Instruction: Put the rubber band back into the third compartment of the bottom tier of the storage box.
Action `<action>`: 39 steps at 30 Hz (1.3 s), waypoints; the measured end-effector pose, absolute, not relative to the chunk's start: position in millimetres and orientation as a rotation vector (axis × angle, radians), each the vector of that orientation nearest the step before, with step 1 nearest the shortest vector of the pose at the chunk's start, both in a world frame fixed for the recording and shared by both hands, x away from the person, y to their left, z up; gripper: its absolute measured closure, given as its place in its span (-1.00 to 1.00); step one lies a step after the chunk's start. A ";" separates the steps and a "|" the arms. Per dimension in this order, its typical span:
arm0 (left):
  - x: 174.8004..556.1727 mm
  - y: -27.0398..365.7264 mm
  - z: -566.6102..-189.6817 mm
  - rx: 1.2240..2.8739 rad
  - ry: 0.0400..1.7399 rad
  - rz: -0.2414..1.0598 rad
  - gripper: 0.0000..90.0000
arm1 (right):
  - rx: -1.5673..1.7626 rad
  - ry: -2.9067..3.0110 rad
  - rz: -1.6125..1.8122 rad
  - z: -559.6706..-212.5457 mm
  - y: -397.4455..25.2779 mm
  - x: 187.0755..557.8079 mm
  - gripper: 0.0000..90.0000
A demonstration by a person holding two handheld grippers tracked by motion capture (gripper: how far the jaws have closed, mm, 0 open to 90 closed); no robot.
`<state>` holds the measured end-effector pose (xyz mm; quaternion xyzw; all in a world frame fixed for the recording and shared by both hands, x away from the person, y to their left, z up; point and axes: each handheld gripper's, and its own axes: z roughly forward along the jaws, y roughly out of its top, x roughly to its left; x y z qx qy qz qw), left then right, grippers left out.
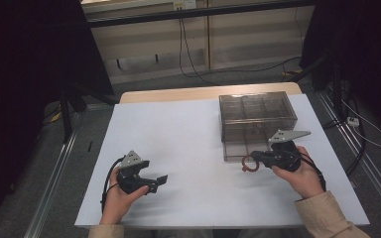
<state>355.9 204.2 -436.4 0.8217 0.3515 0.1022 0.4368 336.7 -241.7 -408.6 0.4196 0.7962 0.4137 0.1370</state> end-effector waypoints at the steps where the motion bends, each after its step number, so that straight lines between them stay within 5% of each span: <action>1: 356.0 204.1 -436.6 2.044 0.874 0.255 -0.83 | 1.217 2.304 1.192 -408.8 -242.2 336.4 0.95; 39: 356.8 207.3 -435.8 2.047 0.877 0.244 -0.84 | 1.290 2.317 1.087 -400.7 -262.3 356.0 0.95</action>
